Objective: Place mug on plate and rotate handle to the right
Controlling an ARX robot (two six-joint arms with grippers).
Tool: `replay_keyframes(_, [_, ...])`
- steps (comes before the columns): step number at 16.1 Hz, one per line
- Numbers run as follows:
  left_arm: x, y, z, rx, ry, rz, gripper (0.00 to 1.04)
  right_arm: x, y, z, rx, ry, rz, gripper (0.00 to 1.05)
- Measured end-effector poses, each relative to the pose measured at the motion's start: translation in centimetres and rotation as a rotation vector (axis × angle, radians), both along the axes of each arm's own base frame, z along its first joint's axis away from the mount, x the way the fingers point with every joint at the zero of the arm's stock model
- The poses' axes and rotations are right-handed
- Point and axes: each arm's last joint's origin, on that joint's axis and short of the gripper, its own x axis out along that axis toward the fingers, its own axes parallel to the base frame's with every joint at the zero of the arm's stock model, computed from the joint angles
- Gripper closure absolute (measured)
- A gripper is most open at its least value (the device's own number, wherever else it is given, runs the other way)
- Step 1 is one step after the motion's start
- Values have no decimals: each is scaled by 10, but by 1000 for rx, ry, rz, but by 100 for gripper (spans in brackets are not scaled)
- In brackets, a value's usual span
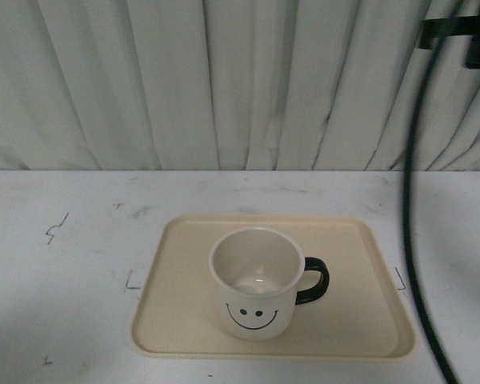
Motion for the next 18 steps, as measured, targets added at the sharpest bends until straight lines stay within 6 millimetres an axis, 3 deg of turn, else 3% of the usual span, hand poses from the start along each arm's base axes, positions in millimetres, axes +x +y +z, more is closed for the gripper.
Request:
replay_keyframes(1, [0,0,0,0,0,0,7,-62,-23,-27,30,-18,67,103])
replay_keyframes(10, [0,0,0,0,0,0,7,-104,-50,-39,32,-8,33,103])
replay_keyframes(18, [0,0,0,1,0,0,7,-165,-78,-62,33,26,45,103])
